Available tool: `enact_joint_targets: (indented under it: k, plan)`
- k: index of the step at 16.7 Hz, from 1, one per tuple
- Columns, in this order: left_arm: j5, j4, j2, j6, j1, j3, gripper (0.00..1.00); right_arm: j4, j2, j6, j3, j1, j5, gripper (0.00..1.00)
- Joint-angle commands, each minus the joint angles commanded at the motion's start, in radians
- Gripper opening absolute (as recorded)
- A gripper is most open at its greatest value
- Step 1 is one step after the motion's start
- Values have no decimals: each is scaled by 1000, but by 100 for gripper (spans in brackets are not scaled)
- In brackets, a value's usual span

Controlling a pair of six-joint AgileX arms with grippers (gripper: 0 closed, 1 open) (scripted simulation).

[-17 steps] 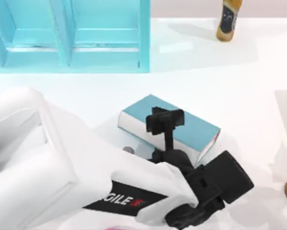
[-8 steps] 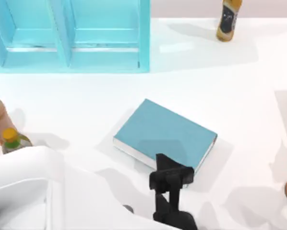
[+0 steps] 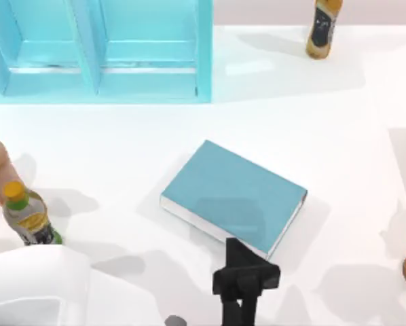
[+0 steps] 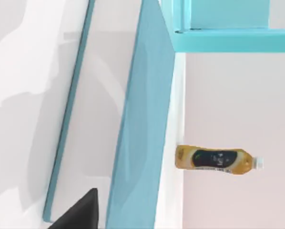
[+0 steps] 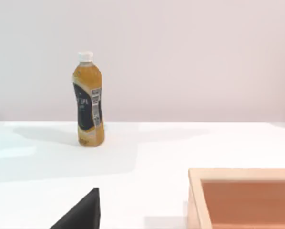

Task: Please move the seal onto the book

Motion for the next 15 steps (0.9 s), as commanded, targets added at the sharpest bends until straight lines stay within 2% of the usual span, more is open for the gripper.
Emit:
enact_joint_targets:
  k: [3, 6, 10, 15]
  plan:
    - [3, 0, 1, 8, 13, -1, 100, 0, 0, 0, 0, 0, 0, 100]
    - [20, -2, -50, 78, 96, -33, 100, 0, 0, 0, 0, 0, 0, 100]
    - [71, 32, -233, 293, 342, -104, 100, 0, 0, 0, 0, 0, 0, 100]
    - [195, 204, -659, 772, 698, -198, 100, 0, 0, 0, 0, 0, 0, 100]
